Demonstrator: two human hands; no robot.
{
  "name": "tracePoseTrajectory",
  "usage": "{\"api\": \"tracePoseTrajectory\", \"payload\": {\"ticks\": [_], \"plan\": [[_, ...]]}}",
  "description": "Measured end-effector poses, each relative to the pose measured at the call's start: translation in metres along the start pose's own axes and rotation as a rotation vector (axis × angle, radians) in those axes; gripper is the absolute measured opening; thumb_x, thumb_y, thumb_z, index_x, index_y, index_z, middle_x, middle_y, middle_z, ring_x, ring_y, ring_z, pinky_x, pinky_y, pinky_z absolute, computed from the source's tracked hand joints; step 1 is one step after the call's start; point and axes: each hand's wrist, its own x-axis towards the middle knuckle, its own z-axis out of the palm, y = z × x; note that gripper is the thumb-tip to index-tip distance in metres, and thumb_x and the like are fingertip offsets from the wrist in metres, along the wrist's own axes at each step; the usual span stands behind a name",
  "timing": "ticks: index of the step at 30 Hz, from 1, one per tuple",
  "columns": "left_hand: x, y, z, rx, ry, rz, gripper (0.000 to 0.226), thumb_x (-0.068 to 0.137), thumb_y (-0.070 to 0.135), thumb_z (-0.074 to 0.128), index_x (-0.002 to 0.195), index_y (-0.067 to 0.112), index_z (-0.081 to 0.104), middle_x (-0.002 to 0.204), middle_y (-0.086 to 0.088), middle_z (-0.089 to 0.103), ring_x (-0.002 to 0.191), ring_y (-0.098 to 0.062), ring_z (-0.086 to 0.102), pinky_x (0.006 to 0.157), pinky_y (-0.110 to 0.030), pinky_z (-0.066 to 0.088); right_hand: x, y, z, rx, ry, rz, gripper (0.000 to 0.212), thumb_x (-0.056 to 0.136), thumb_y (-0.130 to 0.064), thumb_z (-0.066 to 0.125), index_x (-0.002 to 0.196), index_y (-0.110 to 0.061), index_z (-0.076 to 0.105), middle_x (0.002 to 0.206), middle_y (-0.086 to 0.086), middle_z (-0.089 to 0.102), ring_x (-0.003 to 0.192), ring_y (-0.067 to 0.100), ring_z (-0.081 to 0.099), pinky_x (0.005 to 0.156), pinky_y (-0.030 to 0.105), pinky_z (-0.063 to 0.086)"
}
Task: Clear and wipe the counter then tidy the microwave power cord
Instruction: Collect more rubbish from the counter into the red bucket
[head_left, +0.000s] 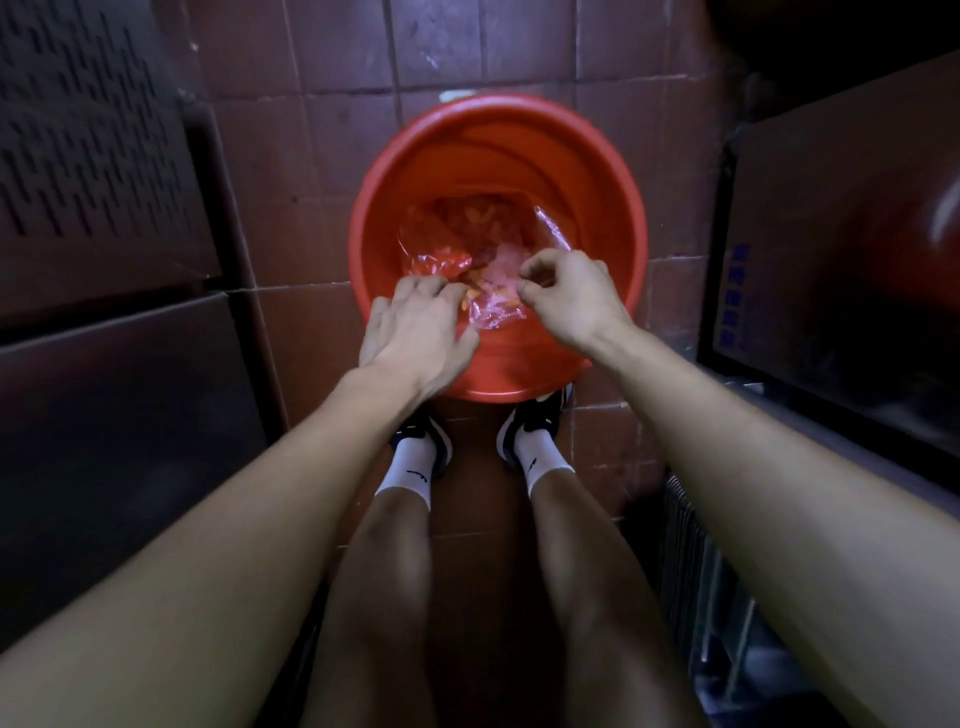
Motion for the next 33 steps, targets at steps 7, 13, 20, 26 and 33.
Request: {"api": "tracePoseTrajectory", "payload": {"ticks": [7,13,20,26,33], "plan": [[-0.072,0.016,-0.079,0.000,0.014,-0.050,0.050,0.097,0.040,0.048,0.143,0.020,0.047,0.146,-0.005,0.049,0.135,-0.029,0.040,0.106,-0.048,0.035,-0.074,-0.046,-0.063,-0.017,-0.046,-0.023,0.017,0.089,-0.023,0.064,0.103,-0.023,0.073,0.108,0.002,0.073,0.112,0.022,0.062,0.099,0.036,0.048],[-0.145,0.039,-0.142,0.002,0.105,-0.088,0.052,0.096,0.040,0.049,0.144,0.021,0.045,0.146,-0.003,0.048,0.137,-0.028,0.038,0.106,-0.049,0.036,-0.144,-0.090,-0.120,-0.239,-0.030,-0.175,0.028,0.088,-0.028,0.061,0.114,-0.024,0.068,0.114,0.007,0.071,0.112,0.032,0.062,0.094,0.040,0.050],[-0.246,0.074,-0.213,-0.024,0.198,-0.161,0.052,0.097,0.043,0.048,0.143,0.020,0.045,0.146,-0.003,0.048,0.136,-0.027,0.039,0.106,-0.048,0.037,-0.234,-0.146,-0.197,-0.565,0.073,-0.484,0.038,0.089,-0.033,0.058,0.126,-0.023,0.061,0.128,0.005,0.065,0.116,0.032,0.060,0.089,0.043,0.048],[-0.318,0.080,-0.260,-0.013,0.381,-0.243,0.054,0.099,0.043,0.046,0.148,0.022,0.040,0.151,0.001,0.042,0.142,-0.021,0.033,0.110,-0.045,0.035,-0.297,-0.207,-0.236,-0.622,0.022,-0.650,0.045,0.084,-0.029,0.061,0.129,-0.024,0.059,0.135,0.001,0.061,0.121,0.029,0.058,0.093,0.042,0.049],[-0.394,0.059,-0.290,-0.112,0.588,-0.371,0.054,0.099,0.043,0.046,0.148,0.020,0.041,0.152,0.000,0.042,0.142,-0.021,0.034,0.110,-0.046,0.036,-0.356,-0.280,-0.245,-0.640,0.043,-0.878,0.047,0.086,-0.024,0.063,0.132,-0.020,0.058,0.137,0.001,0.060,0.125,0.026,0.055,0.098,0.043,0.048]]}}
